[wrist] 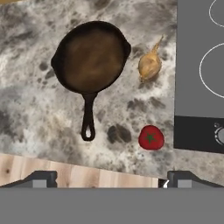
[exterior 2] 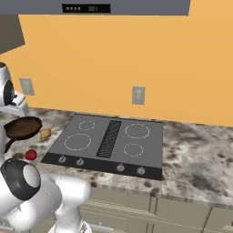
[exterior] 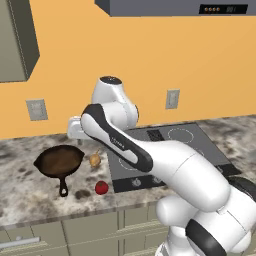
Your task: Place the pan on the front left burner on the stove. Then place the tomato and the onion in the pan and turn on the front left burner.
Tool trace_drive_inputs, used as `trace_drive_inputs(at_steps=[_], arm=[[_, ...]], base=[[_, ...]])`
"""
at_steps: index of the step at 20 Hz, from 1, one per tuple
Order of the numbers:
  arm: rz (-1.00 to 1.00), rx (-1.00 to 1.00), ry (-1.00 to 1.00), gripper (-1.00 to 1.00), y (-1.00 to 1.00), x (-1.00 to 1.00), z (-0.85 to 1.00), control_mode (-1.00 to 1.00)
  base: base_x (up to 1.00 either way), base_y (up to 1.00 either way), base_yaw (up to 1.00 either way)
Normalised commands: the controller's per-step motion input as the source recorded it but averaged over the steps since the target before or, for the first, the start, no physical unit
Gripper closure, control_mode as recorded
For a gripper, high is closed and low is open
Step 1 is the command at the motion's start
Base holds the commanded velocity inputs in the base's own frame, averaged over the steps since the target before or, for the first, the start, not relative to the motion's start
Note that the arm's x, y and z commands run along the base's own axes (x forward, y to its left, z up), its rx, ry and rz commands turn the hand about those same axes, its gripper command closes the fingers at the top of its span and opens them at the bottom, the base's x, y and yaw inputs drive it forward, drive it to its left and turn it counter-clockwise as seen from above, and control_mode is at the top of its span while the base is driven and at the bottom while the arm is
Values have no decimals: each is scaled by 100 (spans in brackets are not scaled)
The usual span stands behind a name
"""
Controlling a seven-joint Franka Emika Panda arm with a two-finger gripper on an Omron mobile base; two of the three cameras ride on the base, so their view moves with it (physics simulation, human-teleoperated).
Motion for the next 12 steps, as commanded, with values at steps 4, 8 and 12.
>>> trace_drive_inputs(at_steps=[4,8,12], arm=[[0,0,0,-100,48,0,-6,-100],[0,-1,0,-100,39,0,-2,-100],[0,-1,1,-100,31,11,0,-100]], base=[[0,0,0],[0,0,0],[0,0,0]])
